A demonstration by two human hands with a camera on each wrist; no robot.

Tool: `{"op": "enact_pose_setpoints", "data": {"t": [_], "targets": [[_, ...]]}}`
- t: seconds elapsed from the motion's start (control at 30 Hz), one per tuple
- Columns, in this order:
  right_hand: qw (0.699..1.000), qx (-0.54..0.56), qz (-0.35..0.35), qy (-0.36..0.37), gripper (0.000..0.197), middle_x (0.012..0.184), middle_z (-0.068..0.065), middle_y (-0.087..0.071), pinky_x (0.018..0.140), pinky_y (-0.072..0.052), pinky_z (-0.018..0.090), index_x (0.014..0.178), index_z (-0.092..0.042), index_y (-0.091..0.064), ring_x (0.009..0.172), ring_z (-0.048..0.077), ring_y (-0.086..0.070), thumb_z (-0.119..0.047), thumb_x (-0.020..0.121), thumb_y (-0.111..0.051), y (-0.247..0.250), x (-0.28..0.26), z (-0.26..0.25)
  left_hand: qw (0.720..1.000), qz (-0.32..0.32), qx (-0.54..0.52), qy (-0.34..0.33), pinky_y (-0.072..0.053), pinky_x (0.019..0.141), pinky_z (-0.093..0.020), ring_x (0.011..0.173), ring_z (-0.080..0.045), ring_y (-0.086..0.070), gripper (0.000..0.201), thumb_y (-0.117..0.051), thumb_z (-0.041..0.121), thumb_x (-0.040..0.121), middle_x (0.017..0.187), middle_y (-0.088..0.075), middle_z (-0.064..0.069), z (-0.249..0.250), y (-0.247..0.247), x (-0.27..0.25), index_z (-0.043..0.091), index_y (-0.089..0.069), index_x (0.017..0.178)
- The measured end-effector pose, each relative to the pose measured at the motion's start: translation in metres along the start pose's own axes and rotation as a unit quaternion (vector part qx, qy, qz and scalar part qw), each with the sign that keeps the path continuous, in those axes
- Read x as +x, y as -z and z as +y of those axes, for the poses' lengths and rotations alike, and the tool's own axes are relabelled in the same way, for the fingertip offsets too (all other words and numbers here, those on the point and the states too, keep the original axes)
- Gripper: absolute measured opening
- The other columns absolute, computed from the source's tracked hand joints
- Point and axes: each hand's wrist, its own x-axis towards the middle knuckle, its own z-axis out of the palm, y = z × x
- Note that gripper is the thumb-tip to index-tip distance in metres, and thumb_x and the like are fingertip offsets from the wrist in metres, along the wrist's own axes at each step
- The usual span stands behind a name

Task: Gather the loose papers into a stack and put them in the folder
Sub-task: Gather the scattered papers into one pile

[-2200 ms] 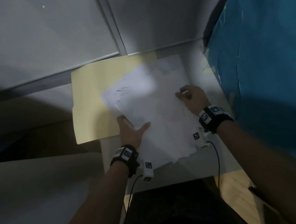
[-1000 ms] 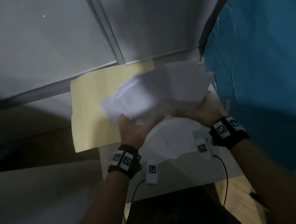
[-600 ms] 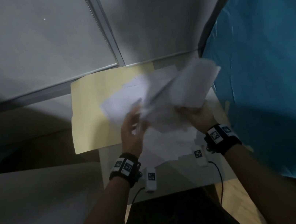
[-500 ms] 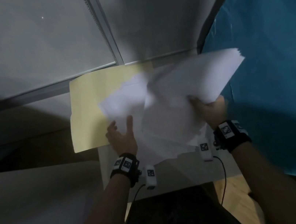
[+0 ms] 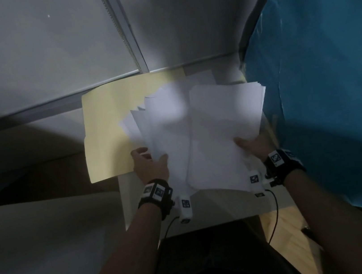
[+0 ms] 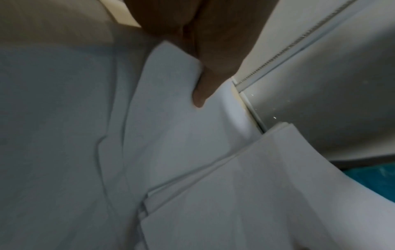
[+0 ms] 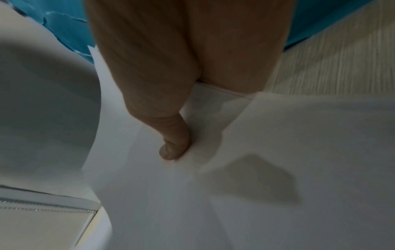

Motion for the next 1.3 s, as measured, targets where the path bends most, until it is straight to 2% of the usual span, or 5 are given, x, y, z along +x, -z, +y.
{"op": "enact_pose_setpoints", "data": {"t": [0.47, 0.57, 0.8, 1.2, 1.3], "targets": [[0.999, -0.007, 0.031, -0.004, 0.052, 0.125, 0.016, -0.069, 0.093, -0.055, 0.039, 0.132, 0.002, -0.064, 0.108, 0.027, -0.068, -0.012, 0.086, -0.085, -0.002, 0.011, -0.001, 0.978, -0.105, -0.065, -0.167, -0.058, 0.068, -0.025, 0.079, -0.006, -0.076, 0.009, -0.082, 0.023, 0.097, 0.092, -0.077, 0.003, 0.088, 0.083, 0.0, 0.026, -0.075, 0.1], [1.0, -0.007, 0.026, 0.007, 0.052, 0.126, 0.015, -0.068, 0.094, -0.052, 0.036, 0.133, 0.003, -0.063, 0.112, 0.026, -0.067, -0.012, 0.088, -0.084, -0.002, 0.011, -0.006, 0.981, -0.111, -0.126, -0.092, -0.064, 0.077, -0.047, 0.1, -0.042, -0.077, 0.048, -0.091, 0.047, 0.08, 0.104, -0.075, -0.033, 0.102, 0.117, 0.03, 0.018, -0.075, 0.114], [0.994, 0.015, -0.103, 0.041, 0.055, 0.112, 0.005, -0.074, 0.059, -0.059, 0.015, 0.132, -0.008, -0.064, 0.084, 0.006, -0.071, -0.031, 0.087, -0.084, -0.021, 0.005, -0.028, 0.968, -0.246, -0.024, -0.046, -0.066, 0.091, -0.053, 0.095, -0.035, -0.082, 0.043, -0.091, 0.014, 0.069, 0.105, -0.085, -0.012, 0.067, 0.064, 0.036, -0.001, -0.082, 0.108], [0.972, 0.153, -0.166, -0.062, 0.066, 0.16, 0.018, -0.041, 0.095, -0.049, 0.034, 0.158, -0.002, -0.033, 0.133, 0.028, -0.053, -0.048, 0.113, -0.022, -0.036, -0.024, -0.071, 0.968, -0.232, -0.014, -0.089, -0.065, 0.096, -0.054, 0.118, -0.033, -0.075, 0.094, -0.111, 0.023, 0.046, 0.126, -0.079, -0.009, 0.036, 0.02, 0.026, 0.011, -0.072, 0.131], [0.965, 0.143, -0.217, -0.026, 0.085, 0.144, 0.013, -0.061, 0.102, -0.054, 0.036, 0.145, -0.005, -0.053, 0.135, 0.034, -0.057, -0.065, 0.087, -0.069, -0.04, -0.03, -0.072, 0.967, -0.235, -0.046, -0.084, -0.068, 0.09, -0.052, 0.108, -0.028, -0.081, 0.083, -0.111, 0.021, 0.045, 0.115, -0.083, -0.006, 0.036, 0.014, 0.015, 0.009, -0.078, 0.12]]}}
